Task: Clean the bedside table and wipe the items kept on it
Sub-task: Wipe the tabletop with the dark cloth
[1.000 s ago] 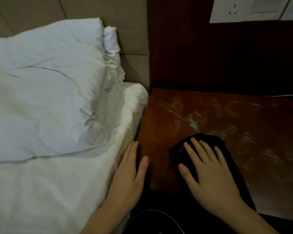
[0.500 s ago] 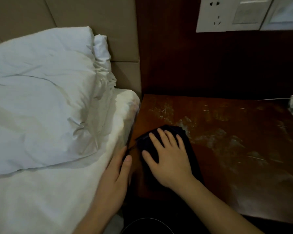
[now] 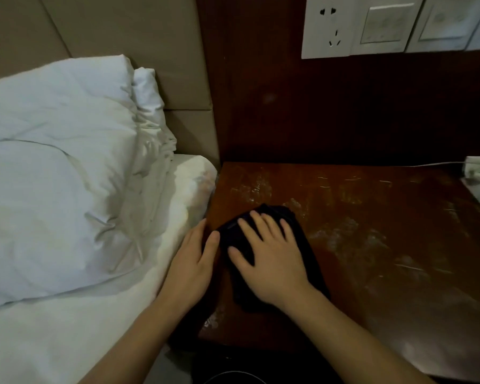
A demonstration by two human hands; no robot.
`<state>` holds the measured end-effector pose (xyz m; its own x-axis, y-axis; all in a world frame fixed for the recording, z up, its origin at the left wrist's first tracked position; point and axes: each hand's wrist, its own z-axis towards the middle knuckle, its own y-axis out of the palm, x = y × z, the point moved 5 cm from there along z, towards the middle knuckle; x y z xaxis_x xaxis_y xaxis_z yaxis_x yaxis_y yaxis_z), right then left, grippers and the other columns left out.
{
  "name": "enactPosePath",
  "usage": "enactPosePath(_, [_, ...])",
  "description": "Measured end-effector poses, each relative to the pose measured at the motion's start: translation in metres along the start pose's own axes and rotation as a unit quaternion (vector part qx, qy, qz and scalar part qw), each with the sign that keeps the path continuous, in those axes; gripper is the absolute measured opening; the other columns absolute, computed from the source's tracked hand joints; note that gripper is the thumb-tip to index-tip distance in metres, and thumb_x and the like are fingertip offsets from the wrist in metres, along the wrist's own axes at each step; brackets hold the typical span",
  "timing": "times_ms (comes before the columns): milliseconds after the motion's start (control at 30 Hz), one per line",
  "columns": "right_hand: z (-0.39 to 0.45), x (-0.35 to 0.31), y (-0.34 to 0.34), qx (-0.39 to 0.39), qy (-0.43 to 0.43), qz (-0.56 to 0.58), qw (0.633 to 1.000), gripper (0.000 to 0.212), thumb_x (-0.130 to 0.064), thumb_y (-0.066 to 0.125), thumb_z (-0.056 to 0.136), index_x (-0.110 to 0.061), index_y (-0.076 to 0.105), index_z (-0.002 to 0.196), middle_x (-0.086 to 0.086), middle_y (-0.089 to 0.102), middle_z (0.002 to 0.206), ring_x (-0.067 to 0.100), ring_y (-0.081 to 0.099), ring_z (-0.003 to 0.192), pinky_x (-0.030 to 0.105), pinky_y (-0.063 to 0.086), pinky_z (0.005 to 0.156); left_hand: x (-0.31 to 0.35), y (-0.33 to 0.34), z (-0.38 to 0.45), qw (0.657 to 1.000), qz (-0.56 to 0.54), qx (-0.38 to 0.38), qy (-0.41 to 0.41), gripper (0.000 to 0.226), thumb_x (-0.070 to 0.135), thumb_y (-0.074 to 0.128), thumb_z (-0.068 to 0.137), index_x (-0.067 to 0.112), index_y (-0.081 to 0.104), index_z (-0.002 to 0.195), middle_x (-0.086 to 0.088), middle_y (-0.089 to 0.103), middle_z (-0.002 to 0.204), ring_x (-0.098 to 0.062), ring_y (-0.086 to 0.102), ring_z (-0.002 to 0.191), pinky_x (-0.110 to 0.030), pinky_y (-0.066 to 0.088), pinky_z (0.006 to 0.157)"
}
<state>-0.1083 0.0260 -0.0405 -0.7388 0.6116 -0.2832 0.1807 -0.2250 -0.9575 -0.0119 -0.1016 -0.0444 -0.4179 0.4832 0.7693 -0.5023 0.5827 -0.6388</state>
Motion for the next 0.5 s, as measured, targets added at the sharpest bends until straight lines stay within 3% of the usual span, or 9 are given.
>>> enactPosePath(100, [-0.026, 0.002, 0.005, 0.007, 0.012, -0.012, 1.000, 0.068, -0.066, 0.013, 0.097, -0.034, 0.011, 0.157, -0.005, 0.000, 0.166, 0.014, -0.005, 0.152, 0.042, -0.009, 0.121, 0.004, 0.002, 0.012, 1.000, -0.013, 0.002, -0.002, 0.061, 0.058, 0.036, 0.104, 0.026, 0.040, 0.156, 0.009, 0.047, 0.156, -0.008, 0.042, 0.144, -0.040, 0.033, 0.122])
enactPosePath(233, [-0.029, -0.024, 0.011, 0.012, 0.013, 0.013, 1.000, 0.064, -0.063, 0.032, 0.094, -0.030, 0.044, 0.147, -0.001, 0.038, 0.157, 0.022, 0.032, 0.146, 0.047, 0.010, 0.115, 0.003, 0.000, 0.020, 0.996, -0.068, 0.031, -0.038, 0.052, 0.048, 0.036, 0.107, 0.028, 0.043, 0.155, 0.012, 0.046, 0.156, -0.003, 0.039, 0.142, -0.024, 0.025, 0.118])
enactPosePath(367, [0.033, -0.029, 0.012, 0.011, -0.032, 0.019, 0.999, 0.069, -0.062, 0.020, 0.095, -0.031, 0.025, 0.155, -0.001, 0.014, 0.165, 0.020, 0.007, 0.152, 0.044, -0.005, 0.120, -0.004, 0.002, 0.027, 0.997, -0.066, 0.034, -0.033, 0.047, 0.041, 0.037, 0.109, 0.028, 0.041, 0.155, 0.011, 0.043, 0.158, 0.005, 0.034, 0.137, -0.021, 0.022, 0.117])
enactPosePath(500, [0.086, 0.005, 0.006, 0.010, 0.034, -0.022, 0.999, 0.068, -0.065, 0.016, 0.097, -0.033, 0.016, 0.157, -0.002, 0.006, 0.166, 0.019, 0.001, 0.152, 0.044, -0.006, 0.122, -0.005, 0.005, 0.026, 0.999, -0.038, 0.019, 0.011, 0.051, 0.046, 0.036, 0.109, 0.037, 0.030, 0.159, 0.029, 0.029, 0.158, 0.011, 0.027, 0.144, -0.020, 0.021, 0.121])
